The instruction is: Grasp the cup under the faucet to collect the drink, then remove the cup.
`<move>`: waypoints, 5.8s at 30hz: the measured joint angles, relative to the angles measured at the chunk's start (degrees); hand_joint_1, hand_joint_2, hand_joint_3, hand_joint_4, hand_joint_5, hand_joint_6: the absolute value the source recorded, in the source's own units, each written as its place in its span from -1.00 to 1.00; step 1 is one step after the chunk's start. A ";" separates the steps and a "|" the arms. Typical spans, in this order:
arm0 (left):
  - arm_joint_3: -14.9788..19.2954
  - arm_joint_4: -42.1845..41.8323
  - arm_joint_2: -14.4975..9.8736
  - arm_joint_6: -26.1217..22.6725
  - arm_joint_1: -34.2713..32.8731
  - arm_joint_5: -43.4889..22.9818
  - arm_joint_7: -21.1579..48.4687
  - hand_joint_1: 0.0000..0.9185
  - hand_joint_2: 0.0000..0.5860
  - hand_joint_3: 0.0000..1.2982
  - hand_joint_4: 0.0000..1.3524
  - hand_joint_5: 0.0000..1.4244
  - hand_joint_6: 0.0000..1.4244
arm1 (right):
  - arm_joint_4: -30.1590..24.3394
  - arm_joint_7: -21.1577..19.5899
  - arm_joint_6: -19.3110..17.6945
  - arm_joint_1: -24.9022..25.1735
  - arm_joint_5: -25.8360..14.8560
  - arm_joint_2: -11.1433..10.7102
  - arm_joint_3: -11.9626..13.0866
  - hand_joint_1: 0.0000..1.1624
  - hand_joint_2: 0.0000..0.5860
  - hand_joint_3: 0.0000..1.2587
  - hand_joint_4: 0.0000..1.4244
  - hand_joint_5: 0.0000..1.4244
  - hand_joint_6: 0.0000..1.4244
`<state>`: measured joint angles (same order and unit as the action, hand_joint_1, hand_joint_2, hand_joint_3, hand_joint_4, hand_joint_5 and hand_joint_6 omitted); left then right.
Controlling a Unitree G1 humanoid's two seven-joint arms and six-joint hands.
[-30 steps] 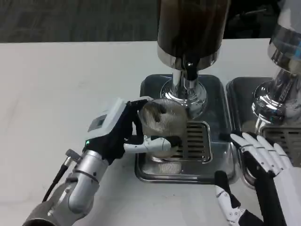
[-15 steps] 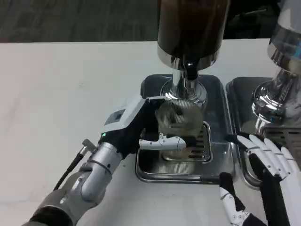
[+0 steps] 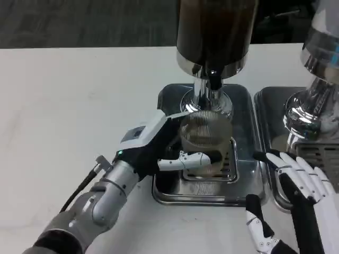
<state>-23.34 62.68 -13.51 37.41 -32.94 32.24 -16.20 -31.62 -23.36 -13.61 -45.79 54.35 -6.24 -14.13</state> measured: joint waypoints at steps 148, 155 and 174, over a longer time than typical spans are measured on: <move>28.42 -28.05 -1.45 -45.67 -12.42 -60.68 78.78 -1.00 -0.61 -0.94 -1.00 -0.93 -0.99 | 11.41 8.89 6.35 14.91 -14.54 1.30 2.17 -0.19 0.70 -0.55 -0.75 -0.76 -0.84; 28.44 -26.21 -1.08 -42.76 -13.22 -58.86 78.83 -1.00 -0.61 -0.94 -1.00 -0.93 -0.99 | 11.38 8.87 6.50 14.18 -15.01 1.36 2.05 -0.19 0.70 -0.55 -0.75 -0.75 -0.84; 28.43 -20.23 -0.02 -37.45 -14.01 -54.14 78.77 -1.00 -0.63 -0.94 -1.00 -0.92 -0.99 | 11.18 8.38 6.54 13.81 -15.24 1.58 1.89 -0.19 0.70 -0.55 -0.74 -0.74 -0.84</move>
<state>5.09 42.45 -13.54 -0.04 -46.95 -21.90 62.57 -20.45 -14.98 -7.07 -31.98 39.11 -4.66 -12.23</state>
